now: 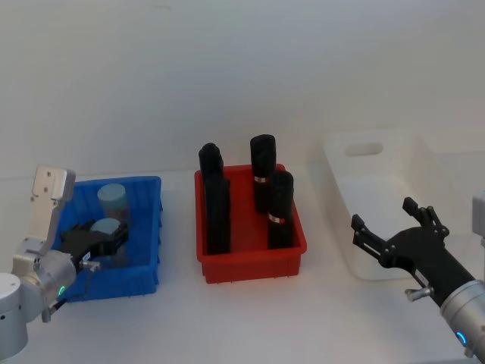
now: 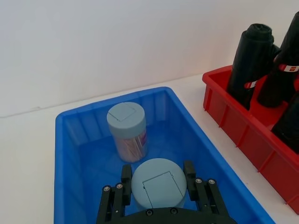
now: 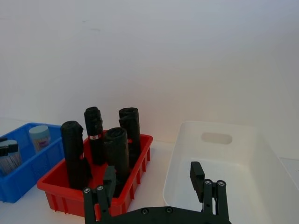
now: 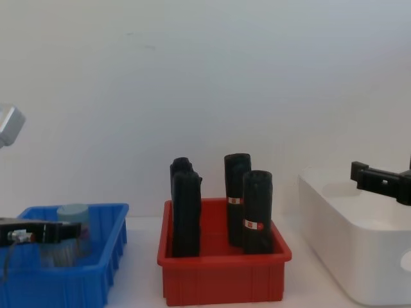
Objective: Pick the cotton swabs from the blue box and place them into the white box.
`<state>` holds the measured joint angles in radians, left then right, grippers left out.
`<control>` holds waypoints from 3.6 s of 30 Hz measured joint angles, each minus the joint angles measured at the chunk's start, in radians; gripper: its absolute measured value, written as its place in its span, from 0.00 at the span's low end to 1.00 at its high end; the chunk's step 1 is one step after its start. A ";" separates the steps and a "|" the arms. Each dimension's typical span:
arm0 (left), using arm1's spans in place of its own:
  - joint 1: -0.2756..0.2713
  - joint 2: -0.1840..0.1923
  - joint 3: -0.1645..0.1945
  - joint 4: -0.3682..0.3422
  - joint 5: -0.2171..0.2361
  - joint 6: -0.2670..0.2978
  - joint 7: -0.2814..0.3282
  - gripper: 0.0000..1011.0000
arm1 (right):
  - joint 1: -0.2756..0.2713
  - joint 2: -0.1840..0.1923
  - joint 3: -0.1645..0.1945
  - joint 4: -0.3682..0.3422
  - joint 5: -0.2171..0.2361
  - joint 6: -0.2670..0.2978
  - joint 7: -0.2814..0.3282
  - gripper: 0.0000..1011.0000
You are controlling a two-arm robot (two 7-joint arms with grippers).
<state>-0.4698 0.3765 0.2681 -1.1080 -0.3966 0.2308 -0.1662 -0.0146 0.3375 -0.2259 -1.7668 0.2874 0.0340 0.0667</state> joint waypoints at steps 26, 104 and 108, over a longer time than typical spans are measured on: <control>0.029 0.053 -0.022 -0.287 0.051 0.135 -0.115 0.66 | 0.000 0.000 0.000 0.000 0.000 0.000 0.000 0.99; -0.053 0.071 0.003 -0.482 0.067 0.362 -0.454 0.66 | 0.173 -0.125 -0.097 0.088 -0.108 0.087 0.358 0.99; -0.053 0.071 0.003 -0.482 0.067 0.362 -0.454 0.66 | 0.202 -0.149 -0.110 0.117 -0.123 0.098 0.380 0.99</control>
<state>-0.5228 0.4476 0.2711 -1.5896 -0.3293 0.5929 -0.6205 0.1872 0.1884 -0.3362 -1.6501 0.1640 0.1324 0.4463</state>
